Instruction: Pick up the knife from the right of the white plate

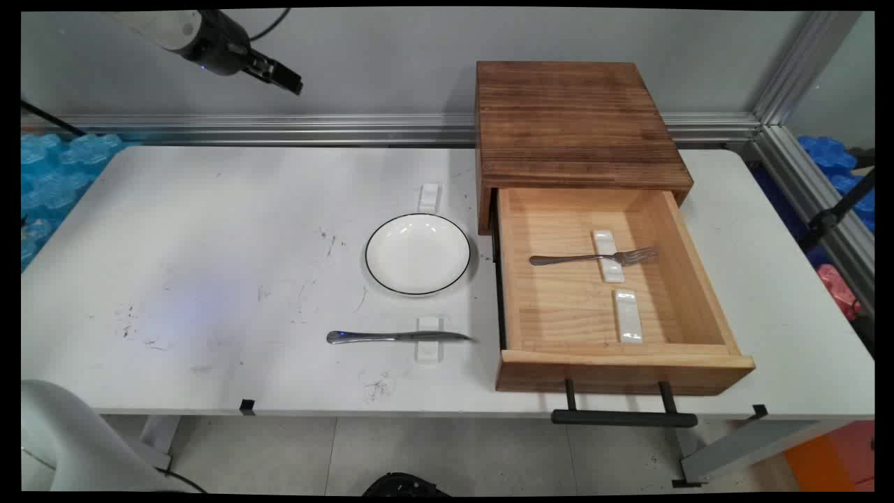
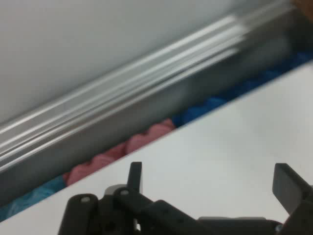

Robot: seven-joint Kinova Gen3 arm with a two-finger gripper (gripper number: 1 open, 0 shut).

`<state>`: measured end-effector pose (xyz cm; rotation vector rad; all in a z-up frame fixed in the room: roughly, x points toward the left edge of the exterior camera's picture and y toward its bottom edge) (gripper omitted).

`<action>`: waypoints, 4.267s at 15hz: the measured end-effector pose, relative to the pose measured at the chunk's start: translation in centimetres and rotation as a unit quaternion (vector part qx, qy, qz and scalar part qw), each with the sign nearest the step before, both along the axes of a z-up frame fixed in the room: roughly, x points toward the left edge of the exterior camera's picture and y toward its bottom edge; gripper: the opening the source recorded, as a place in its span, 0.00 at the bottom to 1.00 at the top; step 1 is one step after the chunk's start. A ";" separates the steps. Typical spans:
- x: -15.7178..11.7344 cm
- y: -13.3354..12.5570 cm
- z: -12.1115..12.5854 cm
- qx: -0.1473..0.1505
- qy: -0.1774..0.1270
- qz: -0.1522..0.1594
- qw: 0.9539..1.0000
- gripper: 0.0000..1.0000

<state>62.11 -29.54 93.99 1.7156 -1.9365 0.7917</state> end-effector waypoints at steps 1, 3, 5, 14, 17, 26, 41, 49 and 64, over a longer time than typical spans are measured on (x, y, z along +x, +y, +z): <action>-0.4 0.3 0.0 0.007 -0.004 -0.021 1.000 1.00; -1.4 0.9 0.0 0.019 -0.010 -0.061 0.998 1.00; -2.4 1.8 0.1 0.034 -0.016 -0.107 0.994 1.00; -6.8 6.6 -0.3 0.104 -0.028 -0.282 0.953 1.00; -9.0 8.9 -1.1 0.134 -0.032 -0.347 0.928 1.00; -16.5 13.5 -6.8 0.196 -0.046 -0.479 0.854 1.00; -23.2 11.7 -13.8 0.225 -0.071 -0.516 0.824 1.00; -24.5 10.2 -15.6 0.231 -0.074 -0.508 0.827 1.00; -24.2 8.5 -15.8 0.247 -0.081 -0.512 0.819 1.00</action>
